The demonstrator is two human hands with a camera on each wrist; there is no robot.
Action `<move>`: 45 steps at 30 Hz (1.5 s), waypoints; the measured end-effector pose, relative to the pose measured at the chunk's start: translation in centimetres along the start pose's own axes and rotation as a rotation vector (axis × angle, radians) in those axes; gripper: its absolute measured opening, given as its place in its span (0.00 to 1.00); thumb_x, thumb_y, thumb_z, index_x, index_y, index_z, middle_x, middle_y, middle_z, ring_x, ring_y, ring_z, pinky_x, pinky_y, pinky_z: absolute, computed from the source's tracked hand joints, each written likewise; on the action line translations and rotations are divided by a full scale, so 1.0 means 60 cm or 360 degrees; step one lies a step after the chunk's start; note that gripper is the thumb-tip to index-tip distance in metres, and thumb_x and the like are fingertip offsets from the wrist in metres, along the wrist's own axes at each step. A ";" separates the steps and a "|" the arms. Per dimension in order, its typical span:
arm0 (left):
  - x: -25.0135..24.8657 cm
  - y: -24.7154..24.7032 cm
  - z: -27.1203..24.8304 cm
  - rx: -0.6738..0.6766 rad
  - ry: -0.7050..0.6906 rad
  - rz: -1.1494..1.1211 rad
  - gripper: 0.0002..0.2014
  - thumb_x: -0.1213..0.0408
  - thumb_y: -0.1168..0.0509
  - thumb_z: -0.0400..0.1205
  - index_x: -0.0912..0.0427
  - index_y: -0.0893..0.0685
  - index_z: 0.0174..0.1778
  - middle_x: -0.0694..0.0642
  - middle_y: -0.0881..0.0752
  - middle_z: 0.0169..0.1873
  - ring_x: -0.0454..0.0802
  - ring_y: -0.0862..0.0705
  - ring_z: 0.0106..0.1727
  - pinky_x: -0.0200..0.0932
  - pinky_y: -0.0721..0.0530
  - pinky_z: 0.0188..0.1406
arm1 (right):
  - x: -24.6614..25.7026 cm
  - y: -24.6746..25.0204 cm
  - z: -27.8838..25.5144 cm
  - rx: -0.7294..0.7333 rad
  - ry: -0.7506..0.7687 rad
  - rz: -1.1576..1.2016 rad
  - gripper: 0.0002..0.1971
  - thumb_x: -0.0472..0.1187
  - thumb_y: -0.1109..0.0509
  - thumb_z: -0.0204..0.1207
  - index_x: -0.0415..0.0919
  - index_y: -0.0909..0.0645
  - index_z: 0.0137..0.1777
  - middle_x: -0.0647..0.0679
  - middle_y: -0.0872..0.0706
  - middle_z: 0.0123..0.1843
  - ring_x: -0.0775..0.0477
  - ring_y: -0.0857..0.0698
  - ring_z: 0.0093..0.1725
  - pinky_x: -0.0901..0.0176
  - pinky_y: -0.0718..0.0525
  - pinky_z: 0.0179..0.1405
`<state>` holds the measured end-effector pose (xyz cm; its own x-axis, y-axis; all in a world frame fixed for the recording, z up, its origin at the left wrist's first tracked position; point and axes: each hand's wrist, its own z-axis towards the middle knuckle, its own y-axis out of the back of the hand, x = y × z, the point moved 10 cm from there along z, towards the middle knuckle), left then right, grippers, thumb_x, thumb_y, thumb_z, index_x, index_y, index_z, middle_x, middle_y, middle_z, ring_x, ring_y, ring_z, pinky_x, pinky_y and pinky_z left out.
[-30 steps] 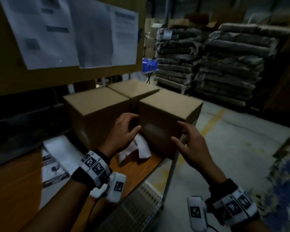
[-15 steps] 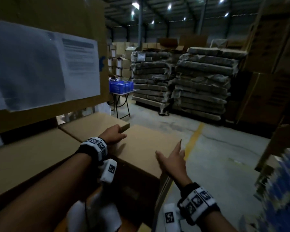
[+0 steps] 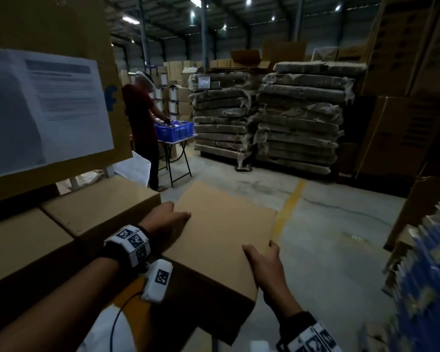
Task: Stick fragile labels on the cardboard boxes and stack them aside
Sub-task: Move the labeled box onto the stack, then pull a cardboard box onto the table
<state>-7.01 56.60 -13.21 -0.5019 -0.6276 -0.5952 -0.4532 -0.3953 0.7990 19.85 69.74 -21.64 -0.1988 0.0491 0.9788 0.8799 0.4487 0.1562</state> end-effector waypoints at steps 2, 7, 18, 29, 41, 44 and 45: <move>-0.043 0.005 -0.026 -0.0040 -0.0100 -0.0030 0.23 0.48 0.34 0.83 0.62 0.23 0.64 0.62 0.17 0.60 0.59 0.18 0.58 0.51 0.18 0.58 | 0.018 0.038 -0.015 -0.0121 0.0071 -0.0003 0.38 0.57 0.25 0.73 0.46 0.41 0.77 0.44 0.19 0.66 0.39 0.16 0.58 0.40 0.14 0.58; -0.114 0.049 -0.136 -0.0167 -0.0311 -0.0328 0.25 0.50 0.36 0.84 0.57 0.29 0.75 0.55 0.19 0.66 0.56 0.19 0.64 0.48 0.22 0.56 | 0.101 0.113 -0.104 -0.0298 0.0376 0.0044 0.32 0.57 0.24 0.71 0.58 0.42 0.65 0.46 0.19 0.65 0.40 0.14 0.57 0.36 0.15 0.58; 0.028 0.250 -0.579 -0.0687 -0.0456 -0.0519 0.23 0.47 0.36 0.84 0.55 0.26 0.71 0.53 0.16 0.60 0.50 0.18 0.53 0.44 0.20 0.48 | 0.193 0.066 -0.527 -0.0233 0.0812 0.0256 0.30 0.49 0.20 0.71 0.51 0.38 0.62 0.45 0.21 0.66 0.44 0.15 0.55 0.39 0.15 0.59; 0.417 0.457 -1.041 -0.1179 0.0470 -0.0268 0.38 0.47 0.37 0.84 0.53 0.50 0.85 0.65 0.43 0.79 0.69 0.31 0.74 0.57 0.30 0.69 | 0.226 -0.251 -0.871 0.0610 0.0701 0.0254 0.15 0.50 0.28 0.78 0.47 0.27 0.57 0.52 0.19 0.49 0.52 0.18 0.47 0.52 0.20 0.50; 0.741 0.513 -1.379 -0.1250 0.1036 -0.0279 0.36 0.51 0.32 0.82 0.54 0.39 0.83 0.65 0.39 0.79 0.65 0.33 0.77 0.53 0.32 0.74 | 0.173 -0.641 -1.204 0.2076 0.0328 0.0317 0.18 0.27 0.35 0.79 0.41 0.21 0.67 0.41 0.15 0.62 0.47 0.16 0.57 0.65 0.14 0.41; 0.787 0.489 -1.389 -0.1199 0.1108 -0.0236 0.36 0.50 0.32 0.82 0.56 0.37 0.83 0.66 0.37 0.77 0.66 0.32 0.76 0.51 0.31 0.74 | 0.133 -0.694 -1.225 0.2107 0.0644 -0.0016 0.24 0.28 0.33 0.78 0.47 0.29 0.70 0.50 0.19 0.64 0.54 0.18 0.55 0.61 0.17 0.48; 0.803 0.477 -1.387 -0.1167 0.1129 -0.0199 0.36 0.47 0.33 0.81 0.57 0.37 0.82 0.67 0.36 0.76 0.67 0.32 0.75 0.51 0.30 0.73 | 0.114 -0.708 -1.227 0.2102 0.0731 -0.0147 0.27 0.30 0.32 0.78 0.48 0.32 0.74 0.53 0.22 0.66 0.53 0.19 0.59 0.57 0.18 0.56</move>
<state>17.16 -40.73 -11.87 0.1765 -0.7117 -0.6799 0.2087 -0.6480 0.7325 12.88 -14.70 -11.80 0.1500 -0.2039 0.9674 -0.2300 0.9444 0.2348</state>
